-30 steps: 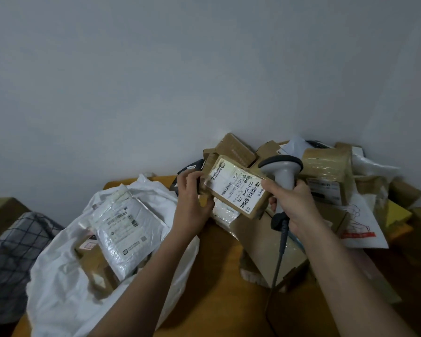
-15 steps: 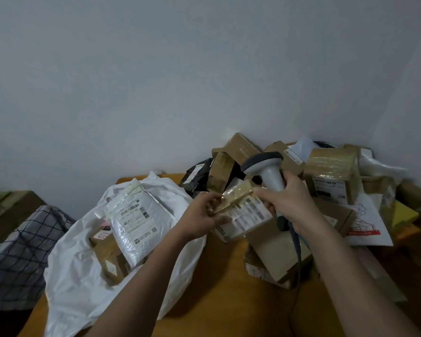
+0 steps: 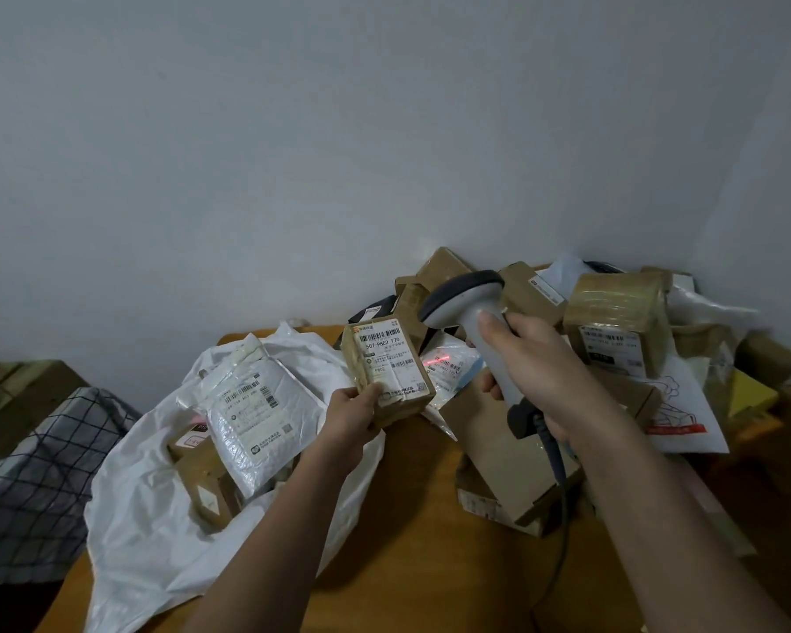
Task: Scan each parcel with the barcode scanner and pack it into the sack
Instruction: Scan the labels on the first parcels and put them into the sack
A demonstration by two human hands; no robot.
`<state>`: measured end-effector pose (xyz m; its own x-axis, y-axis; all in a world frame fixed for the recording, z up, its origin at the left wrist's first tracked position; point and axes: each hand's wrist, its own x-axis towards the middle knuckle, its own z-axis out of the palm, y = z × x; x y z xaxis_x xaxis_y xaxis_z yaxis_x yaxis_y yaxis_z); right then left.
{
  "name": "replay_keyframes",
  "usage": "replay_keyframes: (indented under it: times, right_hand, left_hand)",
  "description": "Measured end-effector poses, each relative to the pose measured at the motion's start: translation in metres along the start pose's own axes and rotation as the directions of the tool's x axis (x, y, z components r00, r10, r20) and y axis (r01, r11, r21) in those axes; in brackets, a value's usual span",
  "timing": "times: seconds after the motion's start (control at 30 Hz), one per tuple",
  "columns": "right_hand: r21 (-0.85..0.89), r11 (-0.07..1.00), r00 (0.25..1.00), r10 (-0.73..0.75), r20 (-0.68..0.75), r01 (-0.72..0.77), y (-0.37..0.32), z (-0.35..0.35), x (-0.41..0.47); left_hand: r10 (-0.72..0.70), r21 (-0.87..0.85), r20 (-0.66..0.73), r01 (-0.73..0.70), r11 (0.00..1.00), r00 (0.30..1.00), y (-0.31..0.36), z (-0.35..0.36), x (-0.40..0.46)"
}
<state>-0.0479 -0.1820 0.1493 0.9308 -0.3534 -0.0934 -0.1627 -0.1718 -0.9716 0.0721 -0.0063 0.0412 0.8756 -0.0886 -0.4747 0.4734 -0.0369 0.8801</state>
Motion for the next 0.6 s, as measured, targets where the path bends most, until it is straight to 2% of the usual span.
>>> replay_keyframes:
  times: [0.2,0.6]
  right_hand:
    - [-0.065,0.996,0.998,-0.065,0.014,0.065,-0.018,-0.005,-0.013]
    - [-0.068,0.988,0.99,-0.138,-0.01,0.137,-0.032,-0.013,-0.025]
  left_hand:
    - [-0.014,-0.025,-0.017,0.014,1.0,1.0,-0.002,-0.003,0.002]
    - [-0.052,-0.023,-0.044,0.051,0.998,0.998,-0.006,-0.004,0.004]
